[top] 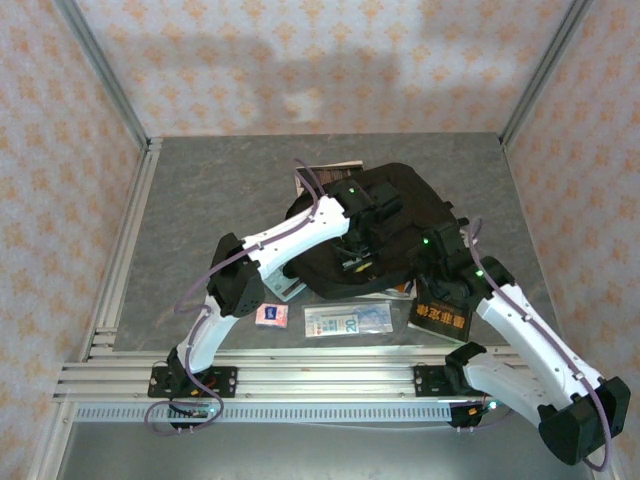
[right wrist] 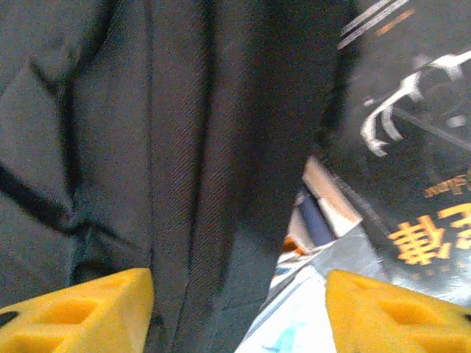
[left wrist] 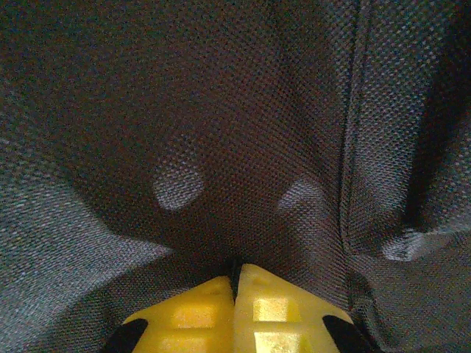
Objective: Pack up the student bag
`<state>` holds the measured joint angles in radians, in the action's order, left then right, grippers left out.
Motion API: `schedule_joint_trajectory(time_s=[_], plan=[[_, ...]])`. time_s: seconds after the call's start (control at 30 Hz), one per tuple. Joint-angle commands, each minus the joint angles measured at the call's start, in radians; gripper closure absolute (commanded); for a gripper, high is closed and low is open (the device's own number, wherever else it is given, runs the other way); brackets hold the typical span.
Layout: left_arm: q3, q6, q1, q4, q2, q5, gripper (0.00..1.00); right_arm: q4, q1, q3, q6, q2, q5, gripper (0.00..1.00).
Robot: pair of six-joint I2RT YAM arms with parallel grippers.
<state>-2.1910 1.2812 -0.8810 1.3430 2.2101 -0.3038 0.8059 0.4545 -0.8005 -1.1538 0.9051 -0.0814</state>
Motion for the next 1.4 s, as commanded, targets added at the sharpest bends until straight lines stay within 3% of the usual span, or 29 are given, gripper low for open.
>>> schedule_joint_trajectory(time_s=[0.0,0.17,0.33,0.47,0.87,1.17,1.37], plan=[[-0.026,-0.014,0.013,0.024,-0.064,0.05,1.0,-0.115,-0.004,0.05,0.031,0.026,-0.118,0.34],[-0.026,-0.036,0.014,0.035,-0.081,0.058,1.0,-0.245,-0.003,0.087,0.028,0.093,-0.186,0.4],[-0.023,-0.08,0.022,0.058,-0.1,0.073,1.0,-0.206,-0.006,0.078,0.054,0.103,-0.111,0.81],[0.012,-0.119,0.03,0.079,-0.119,0.088,1.0,-0.191,-0.009,0.07,0.068,0.1,-0.061,1.0],[0.043,-0.252,0.053,0.117,-0.175,0.143,1.0,-0.143,-0.027,0.028,0.136,0.141,-0.014,1.0],[0.214,-0.307,0.094,0.087,-0.293,0.137,1.0,-0.103,-0.041,-0.007,0.184,0.173,0.027,1.0],[0.368,-0.333,0.169,0.066,-0.432,0.169,1.0,-0.057,-0.053,-0.056,0.244,0.197,0.091,1.0]])
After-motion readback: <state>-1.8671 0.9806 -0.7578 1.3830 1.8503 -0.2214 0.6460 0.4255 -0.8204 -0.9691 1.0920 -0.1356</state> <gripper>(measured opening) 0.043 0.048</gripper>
